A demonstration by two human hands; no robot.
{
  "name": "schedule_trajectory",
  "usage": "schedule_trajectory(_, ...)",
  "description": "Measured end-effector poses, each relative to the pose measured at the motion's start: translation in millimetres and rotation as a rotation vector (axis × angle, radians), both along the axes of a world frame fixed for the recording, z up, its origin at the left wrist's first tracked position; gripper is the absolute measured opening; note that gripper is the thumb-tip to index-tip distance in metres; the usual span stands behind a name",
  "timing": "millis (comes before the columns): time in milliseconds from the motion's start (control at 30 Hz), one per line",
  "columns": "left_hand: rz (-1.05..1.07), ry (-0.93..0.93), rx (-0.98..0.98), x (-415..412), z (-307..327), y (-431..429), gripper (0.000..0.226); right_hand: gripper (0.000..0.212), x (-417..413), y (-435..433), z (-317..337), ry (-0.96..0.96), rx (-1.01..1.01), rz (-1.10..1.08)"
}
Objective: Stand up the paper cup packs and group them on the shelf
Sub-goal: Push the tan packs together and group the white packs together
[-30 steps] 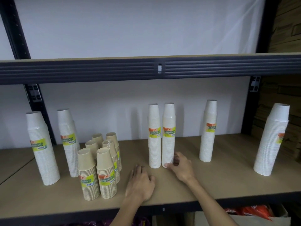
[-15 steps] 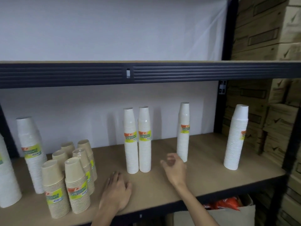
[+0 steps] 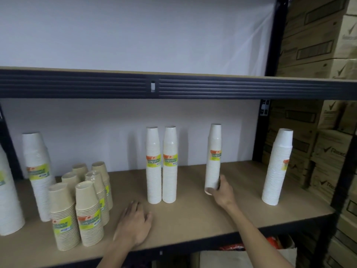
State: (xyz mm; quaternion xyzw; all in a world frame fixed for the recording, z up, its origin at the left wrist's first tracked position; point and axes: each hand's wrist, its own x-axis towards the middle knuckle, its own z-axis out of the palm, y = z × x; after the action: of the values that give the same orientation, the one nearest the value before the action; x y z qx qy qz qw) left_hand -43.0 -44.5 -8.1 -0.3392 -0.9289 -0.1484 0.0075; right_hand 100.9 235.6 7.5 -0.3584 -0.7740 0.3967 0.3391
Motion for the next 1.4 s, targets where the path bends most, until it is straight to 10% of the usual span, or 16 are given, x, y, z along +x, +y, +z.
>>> schedule_trajectory(1400,-0.071,0.015,0.068,5.3,-0.5,-24.0,0.053,0.058,-45.2,-182.4,-18.4,0.09,0.081,0.291)
